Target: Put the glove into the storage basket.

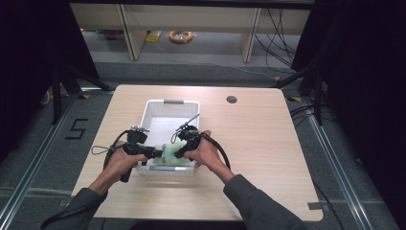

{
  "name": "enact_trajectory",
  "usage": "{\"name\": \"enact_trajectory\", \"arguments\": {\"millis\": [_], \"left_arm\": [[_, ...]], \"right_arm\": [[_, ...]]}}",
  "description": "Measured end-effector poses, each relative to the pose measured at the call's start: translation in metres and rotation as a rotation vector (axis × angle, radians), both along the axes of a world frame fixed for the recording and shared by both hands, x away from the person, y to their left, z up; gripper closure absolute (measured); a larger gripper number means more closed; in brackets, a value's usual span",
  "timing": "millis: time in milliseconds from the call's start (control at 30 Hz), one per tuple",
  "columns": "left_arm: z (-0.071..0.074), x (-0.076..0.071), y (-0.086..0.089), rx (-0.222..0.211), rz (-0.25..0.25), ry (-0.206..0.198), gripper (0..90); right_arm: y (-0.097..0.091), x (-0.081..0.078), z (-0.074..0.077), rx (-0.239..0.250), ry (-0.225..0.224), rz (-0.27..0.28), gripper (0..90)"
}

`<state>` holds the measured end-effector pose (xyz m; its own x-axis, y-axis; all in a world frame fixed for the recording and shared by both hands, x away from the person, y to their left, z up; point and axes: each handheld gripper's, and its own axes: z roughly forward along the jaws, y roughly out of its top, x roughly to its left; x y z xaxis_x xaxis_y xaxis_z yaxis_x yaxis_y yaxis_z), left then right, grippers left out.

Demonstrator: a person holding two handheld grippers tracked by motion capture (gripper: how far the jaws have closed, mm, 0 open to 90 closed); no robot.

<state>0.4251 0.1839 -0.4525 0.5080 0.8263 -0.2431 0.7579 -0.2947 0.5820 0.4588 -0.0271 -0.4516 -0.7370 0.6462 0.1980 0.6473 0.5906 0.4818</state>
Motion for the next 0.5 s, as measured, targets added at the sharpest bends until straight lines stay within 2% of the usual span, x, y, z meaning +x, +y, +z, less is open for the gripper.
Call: {"name": "enact_trajectory", "arguments": {"millis": [67, 100, 167, 233, 333, 500], "left_arm": [[0.001, 0.000, 0.000, -0.007, 0.002, -0.001, 56.3], [0.002, -0.001, -0.002, -0.008, 0.017, -0.022, 53.9], [0.003, -0.002, -0.002, -0.002, 0.019, -0.035, 52.9], [0.005, -0.003, -0.003, -0.008, 0.023, -0.035, 50.9], [0.010, -0.007, -0.006, -0.015, 0.030, -0.065, 47.1], [0.016, -0.012, -0.008, -0.040, 0.041, -0.080, 40.8]], "right_arm": [[0.001, 0.000, 0.001, 0.000, 0.001, 0.000, 47.1], [0.000, -0.001, 0.005, -0.012, -0.027, 0.000, 43.0], [0.000, 0.000, 0.009, -0.021, -0.040, 0.006, 40.6], [0.000, 0.000, 0.011, -0.018, -0.035, -0.004, 40.4], [-0.005, -0.001, 0.022, 0.010, -0.063, -0.014, 38.8], [-0.016, -0.004, 0.030, 0.050, -0.073, -0.016, 37.7]]}}
